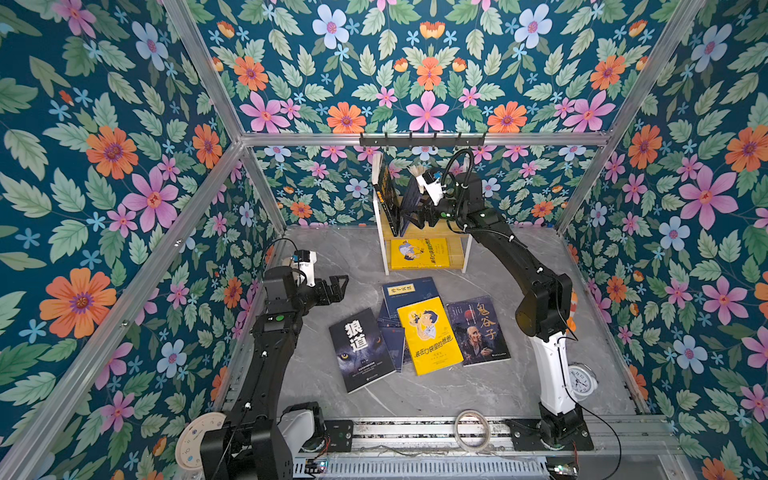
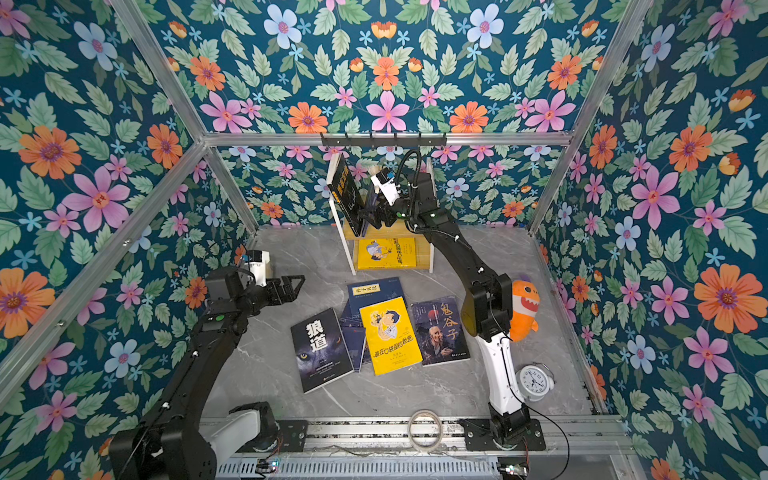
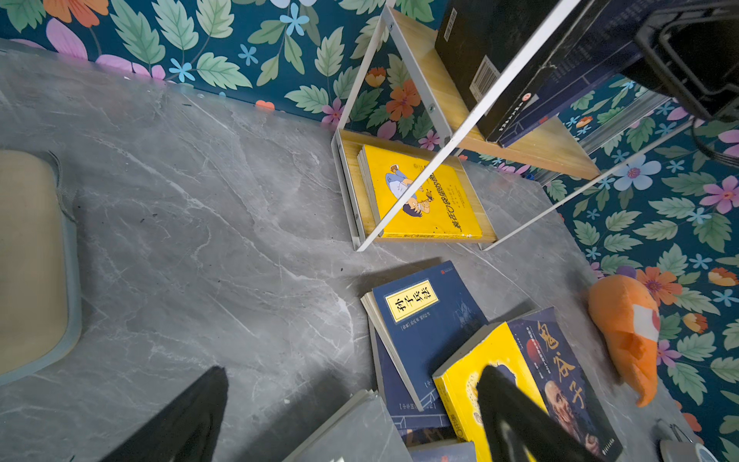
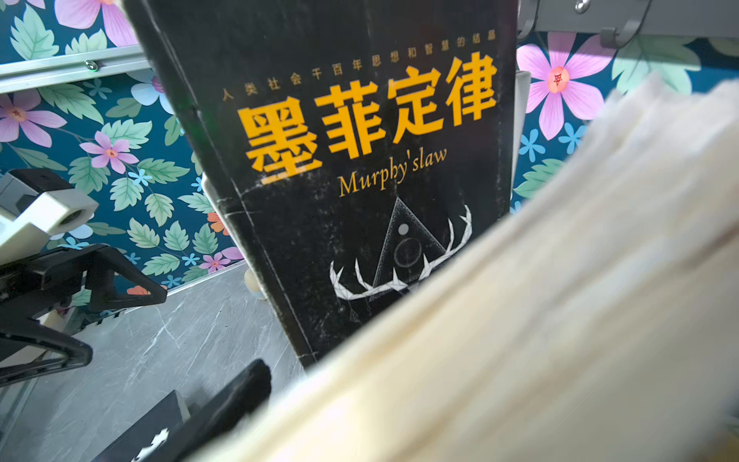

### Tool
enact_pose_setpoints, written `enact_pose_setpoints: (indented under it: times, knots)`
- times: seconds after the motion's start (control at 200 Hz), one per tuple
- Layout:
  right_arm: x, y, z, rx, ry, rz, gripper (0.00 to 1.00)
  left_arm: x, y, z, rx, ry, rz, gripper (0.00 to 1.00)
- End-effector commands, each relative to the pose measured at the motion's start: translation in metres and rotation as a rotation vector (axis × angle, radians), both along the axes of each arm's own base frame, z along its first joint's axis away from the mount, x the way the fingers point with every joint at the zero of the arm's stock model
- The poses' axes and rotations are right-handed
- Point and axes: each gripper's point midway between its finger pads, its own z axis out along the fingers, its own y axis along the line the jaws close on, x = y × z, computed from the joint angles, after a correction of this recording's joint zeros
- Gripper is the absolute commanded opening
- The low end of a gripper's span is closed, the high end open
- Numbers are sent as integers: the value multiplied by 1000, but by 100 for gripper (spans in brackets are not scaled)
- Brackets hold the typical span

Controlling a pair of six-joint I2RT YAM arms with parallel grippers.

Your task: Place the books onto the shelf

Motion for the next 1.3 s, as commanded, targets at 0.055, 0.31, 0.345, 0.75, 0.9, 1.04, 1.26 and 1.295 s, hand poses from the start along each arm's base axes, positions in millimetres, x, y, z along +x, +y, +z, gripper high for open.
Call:
enact_pose_setpoints:
  times: [0.055, 0.31, 0.345, 0.75, 0.9, 1.04, 1.26, 1.295]
  knots:
    - [-5, 5, 15, 33, -29, 25, 92, 2, 2, 3, 18, -25, 0, 99]
    - [-10, 7, 27, 25, -50, 13, 92, 2, 3, 3, 15, -24, 1, 99]
    - [-10, 8, 28, 25, -52, 11, 93, 2, 2, 3, 15, -25, 0, 99]
    - [-30, 25, 46, 25, -100, 54, 95, 1, 3, 6, 14, -34, 3, 99]
    - [-34, 27, 54, 35, -115, 62, 95, 0, 3, 7, 14, -36, 4, 99]
    - [-35, 28, 57, 62, -104, 73, 95, 0, 4, 6, 13, -35, 6, 99]
    - [-36, 36, 50, 76, -85, 104, 92, 0, 5, 5, 7, -32, 9, 99]
    - [-37, 38, 50, 78, -86, 110, 91, 0, 5, 6, 7, -33, 10, 99]
